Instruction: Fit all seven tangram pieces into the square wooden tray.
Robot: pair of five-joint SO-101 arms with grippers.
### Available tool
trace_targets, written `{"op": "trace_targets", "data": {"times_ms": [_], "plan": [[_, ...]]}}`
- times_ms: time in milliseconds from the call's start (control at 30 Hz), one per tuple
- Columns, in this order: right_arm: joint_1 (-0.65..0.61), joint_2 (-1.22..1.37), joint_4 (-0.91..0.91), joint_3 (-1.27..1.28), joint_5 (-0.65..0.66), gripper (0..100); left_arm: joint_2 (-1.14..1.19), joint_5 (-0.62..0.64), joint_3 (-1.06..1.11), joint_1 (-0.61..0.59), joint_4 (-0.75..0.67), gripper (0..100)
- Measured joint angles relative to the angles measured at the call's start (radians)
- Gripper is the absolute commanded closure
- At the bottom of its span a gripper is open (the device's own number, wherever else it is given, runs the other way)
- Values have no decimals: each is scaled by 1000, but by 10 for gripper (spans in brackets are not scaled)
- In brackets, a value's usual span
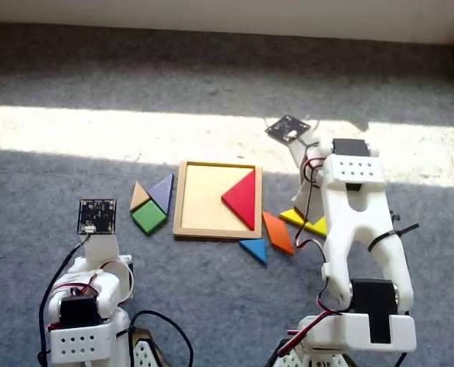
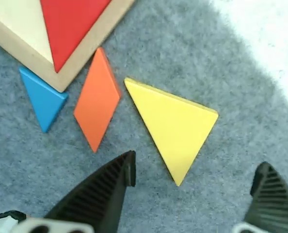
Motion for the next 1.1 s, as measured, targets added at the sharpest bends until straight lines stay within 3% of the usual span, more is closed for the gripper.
{"op": "trace_targets", "data": {"times_ms": [200, 533, 1100], "plan": [[0, 203, -63, 0, 25, 587, 0, 0, 0, 0, 0, 994], [-20, 318, -78, 0, 126, 588, 0, 0, 0, 0, 0, 994], [-18, 334, -121, -21, 153, 588, 0, 0, 0, 0, 0, 994]]}}
